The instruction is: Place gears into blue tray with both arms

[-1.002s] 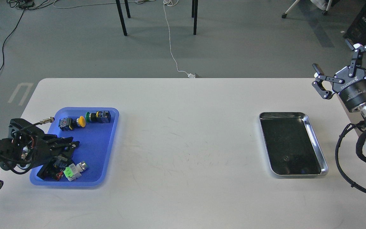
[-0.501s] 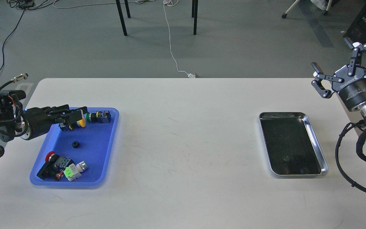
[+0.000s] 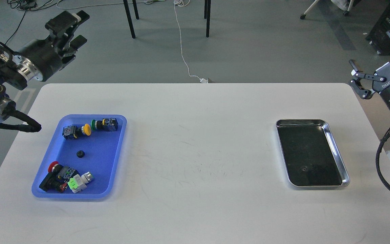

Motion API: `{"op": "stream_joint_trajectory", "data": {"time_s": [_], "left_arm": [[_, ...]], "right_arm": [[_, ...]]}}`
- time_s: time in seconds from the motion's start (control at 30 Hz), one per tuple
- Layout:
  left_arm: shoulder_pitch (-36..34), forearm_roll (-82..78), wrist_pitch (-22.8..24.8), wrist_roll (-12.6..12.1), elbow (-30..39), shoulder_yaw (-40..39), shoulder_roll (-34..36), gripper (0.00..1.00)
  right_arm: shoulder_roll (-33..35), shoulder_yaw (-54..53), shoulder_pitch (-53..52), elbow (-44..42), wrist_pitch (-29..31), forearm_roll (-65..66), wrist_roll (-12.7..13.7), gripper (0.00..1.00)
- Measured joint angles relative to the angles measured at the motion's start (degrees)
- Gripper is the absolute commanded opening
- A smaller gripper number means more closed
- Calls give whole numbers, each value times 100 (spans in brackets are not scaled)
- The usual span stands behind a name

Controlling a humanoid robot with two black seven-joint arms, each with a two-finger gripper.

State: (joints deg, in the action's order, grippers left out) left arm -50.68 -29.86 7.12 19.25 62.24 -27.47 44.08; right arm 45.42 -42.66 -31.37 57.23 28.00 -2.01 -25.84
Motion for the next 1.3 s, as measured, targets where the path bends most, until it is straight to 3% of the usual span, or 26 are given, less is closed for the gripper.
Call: {"op": "stream_joint_trajectory", "data": {"time_s": [0.27,0.47,0.6,0.87,1.07,1.3], "left_arm": [[-55,1313,7,-83,-95,-585,-362,97],[-47,2608,6,-173,-204,-865,-702,97],[-5,3049,-6,-185,-511,-1233,-1020,97],[142,3550,-1,-280,-1034,-1596,-1440,98],[254,3671,0,-282,-1040,-1819,-1402,98],[278,3672,1,-282,-1024,-1917,-1236,98]], "right_arm": [[127,-37,-15,82,0,67,0,99],[1055,20,-94,781,0,411,21,99],[1574,356,-527,1180,0,1531,69,99],[1777,3167,-2968,1610,1,4447,89,99],[1005,5537,-4797,1638,0,6098,62,98],[254,7122,-5319,1512,-1,8435,-179,98]]}}
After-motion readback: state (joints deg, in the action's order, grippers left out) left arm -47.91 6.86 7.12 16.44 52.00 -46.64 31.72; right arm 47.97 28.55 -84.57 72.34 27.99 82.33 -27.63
